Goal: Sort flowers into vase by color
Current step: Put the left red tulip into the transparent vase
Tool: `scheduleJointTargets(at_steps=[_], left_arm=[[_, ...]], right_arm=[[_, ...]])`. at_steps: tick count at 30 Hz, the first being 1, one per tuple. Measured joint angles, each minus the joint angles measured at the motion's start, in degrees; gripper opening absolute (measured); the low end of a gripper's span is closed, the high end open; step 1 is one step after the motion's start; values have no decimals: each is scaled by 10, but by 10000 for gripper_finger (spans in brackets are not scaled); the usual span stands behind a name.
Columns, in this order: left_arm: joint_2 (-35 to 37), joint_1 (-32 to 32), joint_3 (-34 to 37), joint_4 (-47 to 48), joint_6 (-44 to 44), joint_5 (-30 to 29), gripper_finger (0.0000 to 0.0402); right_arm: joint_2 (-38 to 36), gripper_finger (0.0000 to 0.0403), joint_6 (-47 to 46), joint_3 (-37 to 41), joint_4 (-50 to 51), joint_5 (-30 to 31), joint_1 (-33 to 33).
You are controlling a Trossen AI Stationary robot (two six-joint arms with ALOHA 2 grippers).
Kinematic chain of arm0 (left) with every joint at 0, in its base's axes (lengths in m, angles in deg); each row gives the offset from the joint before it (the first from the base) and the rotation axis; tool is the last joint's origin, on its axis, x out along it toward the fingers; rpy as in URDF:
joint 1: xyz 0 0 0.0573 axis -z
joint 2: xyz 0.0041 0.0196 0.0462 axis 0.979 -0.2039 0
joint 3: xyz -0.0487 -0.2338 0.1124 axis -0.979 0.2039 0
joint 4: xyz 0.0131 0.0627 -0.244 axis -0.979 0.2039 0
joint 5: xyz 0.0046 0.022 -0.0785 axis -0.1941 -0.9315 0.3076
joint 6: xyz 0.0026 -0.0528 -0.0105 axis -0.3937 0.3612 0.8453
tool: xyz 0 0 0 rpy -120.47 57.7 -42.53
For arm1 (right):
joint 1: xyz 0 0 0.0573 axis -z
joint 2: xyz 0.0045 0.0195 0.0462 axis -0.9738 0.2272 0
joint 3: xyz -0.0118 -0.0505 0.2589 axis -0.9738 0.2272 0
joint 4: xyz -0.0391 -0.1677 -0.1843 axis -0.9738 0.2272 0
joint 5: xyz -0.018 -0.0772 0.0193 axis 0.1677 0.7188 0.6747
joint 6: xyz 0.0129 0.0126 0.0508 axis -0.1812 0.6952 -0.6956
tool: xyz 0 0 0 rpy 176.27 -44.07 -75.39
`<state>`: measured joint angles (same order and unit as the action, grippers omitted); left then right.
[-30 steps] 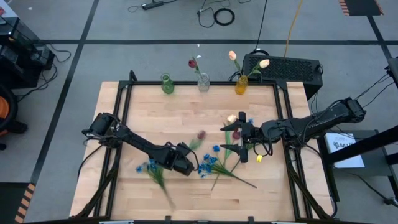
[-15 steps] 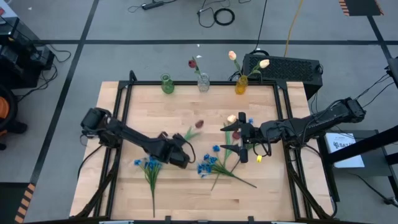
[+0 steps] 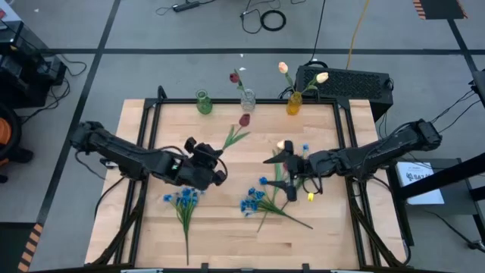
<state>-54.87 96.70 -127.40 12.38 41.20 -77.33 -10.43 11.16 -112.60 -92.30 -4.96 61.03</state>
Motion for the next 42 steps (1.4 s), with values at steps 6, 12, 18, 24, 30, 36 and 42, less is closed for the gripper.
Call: scheduleJointTargets(at_steps=[6,12,18,24,30,36,42], left_arm=[[23,39,0,-176,-182,9,3],[7,73,0,-294,-316,88,3],[-17,87,0,-368,-394,140,3],[-24,86,0,-386,-410,140,3],[-24,86,0,-399,-409,173,3],[-24,78,0,-404,-404,194,4],[-49,68,0,-438,-415,214,4]], right_arm=[[85,309,52,1,-139,-15,9],[136,309,73,1,-267,-27,13],[154,309,90,1,-389,-89,9],[154,309,102,1,-422,-104,-4],[154,294,108,1,-431,-106,-7],[154,236,109,1,-430,-148,-7],[154,189,109,1,-435,-146,-6]])
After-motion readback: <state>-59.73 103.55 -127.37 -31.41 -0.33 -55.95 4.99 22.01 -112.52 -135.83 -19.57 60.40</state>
